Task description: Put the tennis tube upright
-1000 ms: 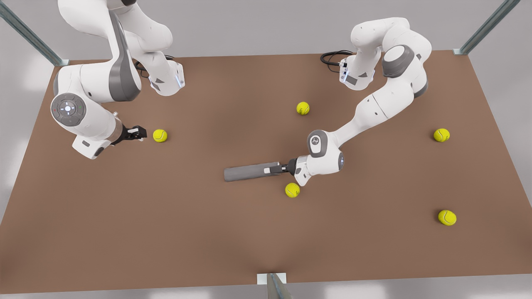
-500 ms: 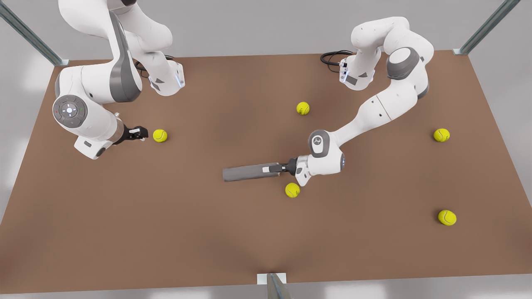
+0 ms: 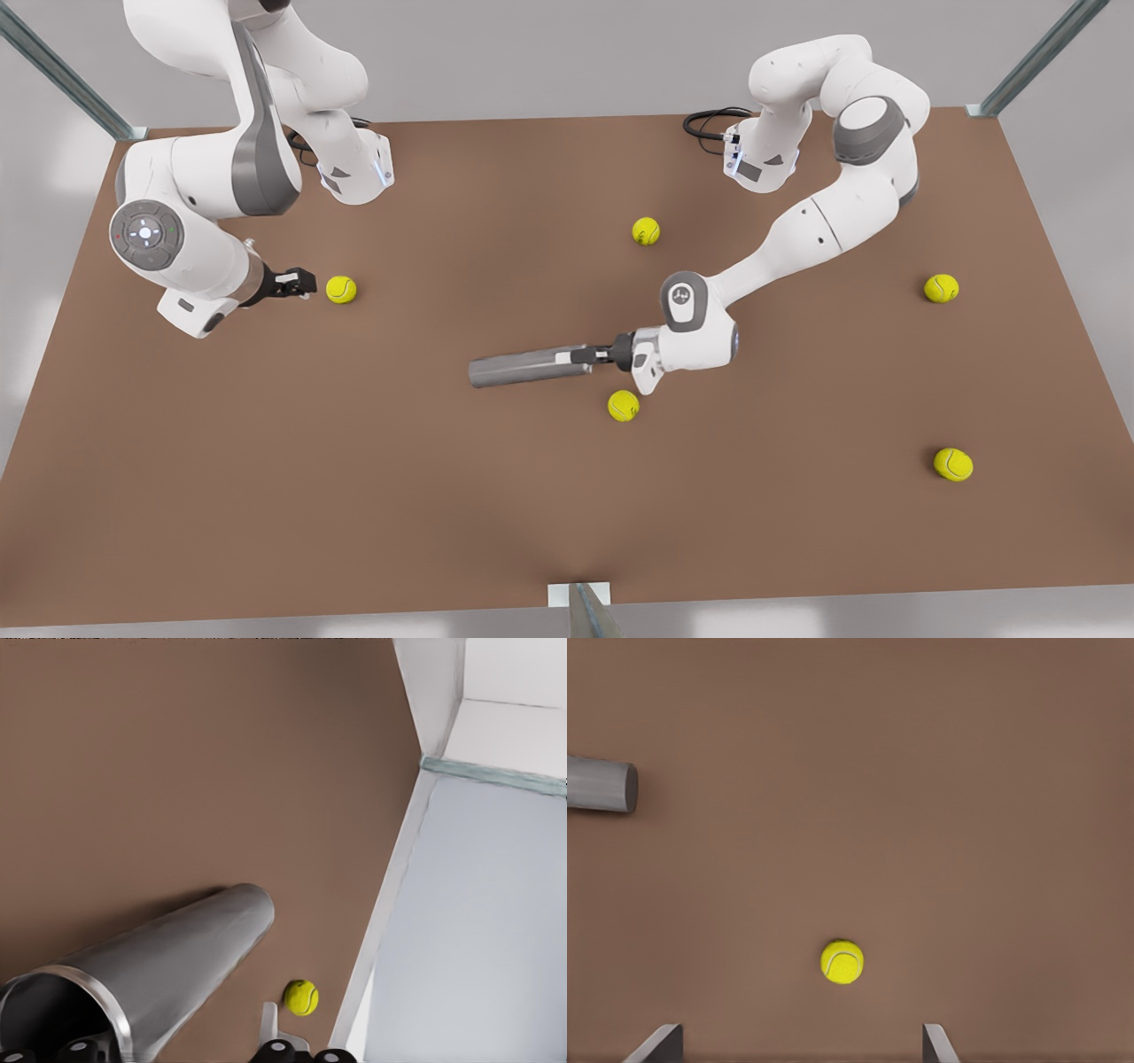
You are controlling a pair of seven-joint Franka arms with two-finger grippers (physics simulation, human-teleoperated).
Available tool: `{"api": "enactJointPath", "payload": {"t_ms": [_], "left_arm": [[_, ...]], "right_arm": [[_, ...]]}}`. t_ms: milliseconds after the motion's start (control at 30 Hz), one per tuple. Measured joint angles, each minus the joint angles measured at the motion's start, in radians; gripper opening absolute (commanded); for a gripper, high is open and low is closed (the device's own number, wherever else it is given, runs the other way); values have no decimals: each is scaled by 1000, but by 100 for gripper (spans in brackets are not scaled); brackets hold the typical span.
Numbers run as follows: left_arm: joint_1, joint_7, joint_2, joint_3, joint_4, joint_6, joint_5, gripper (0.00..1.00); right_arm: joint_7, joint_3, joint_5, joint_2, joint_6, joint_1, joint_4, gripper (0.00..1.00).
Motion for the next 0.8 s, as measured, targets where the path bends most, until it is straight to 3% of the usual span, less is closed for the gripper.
{"api": "enactJointPath", "payload": {"t_ms": [167,233,367,433,667,800], "left_arm": [[14,0,-5,-12,-4,-1,-4,53],[15,-1,-6,-16,-6,-1,-4,41],[10,-3,-5,-16,-5,-1,-4,33],[9,-4,-7,-16,-6,-1,-3,21],[90,-7,-56,-56,-58,-8,4,21],[182,-33,-299,-81,-139,-57,4,21]], "right_arm": [[2,-1,2,2,0,0,0,100],[3,-1,2,2,0,4,1,100],[4,-20,5,2,0,27,3,100],[5,-25,7,2,0,31,4,100],[7,-27,14,4,2,35,7,100],[8,-27,19,4,4,40,8,100]]}}
